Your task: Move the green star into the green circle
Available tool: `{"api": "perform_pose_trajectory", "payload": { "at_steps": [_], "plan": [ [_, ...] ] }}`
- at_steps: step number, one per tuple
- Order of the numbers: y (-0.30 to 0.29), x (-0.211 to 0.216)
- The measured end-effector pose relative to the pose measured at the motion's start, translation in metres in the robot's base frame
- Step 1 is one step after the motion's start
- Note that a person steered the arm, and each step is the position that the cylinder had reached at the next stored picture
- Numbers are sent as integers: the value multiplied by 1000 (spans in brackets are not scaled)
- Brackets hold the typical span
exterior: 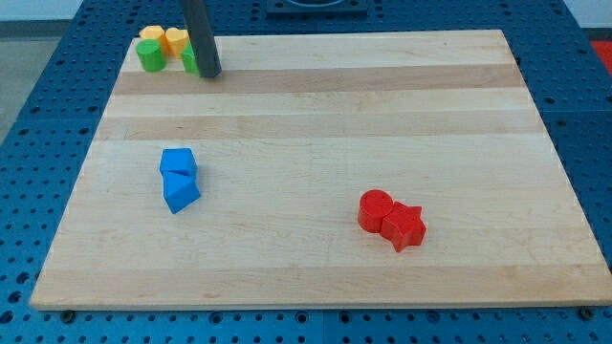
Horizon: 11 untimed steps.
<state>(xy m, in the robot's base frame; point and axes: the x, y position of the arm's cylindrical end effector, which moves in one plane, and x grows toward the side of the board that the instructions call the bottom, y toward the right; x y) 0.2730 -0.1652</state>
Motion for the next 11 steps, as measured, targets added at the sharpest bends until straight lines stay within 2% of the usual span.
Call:
{"api": "perform_pose_trajectory", "payload": {
  "at_steps": [1, 2, 3, 7, 9, 11],
  "plan": [
    [-6, -1],
    [28, -4],
    [24, -10],
    [-40, -10],
    [34, -27],
    [3, -41]
  ]
}}
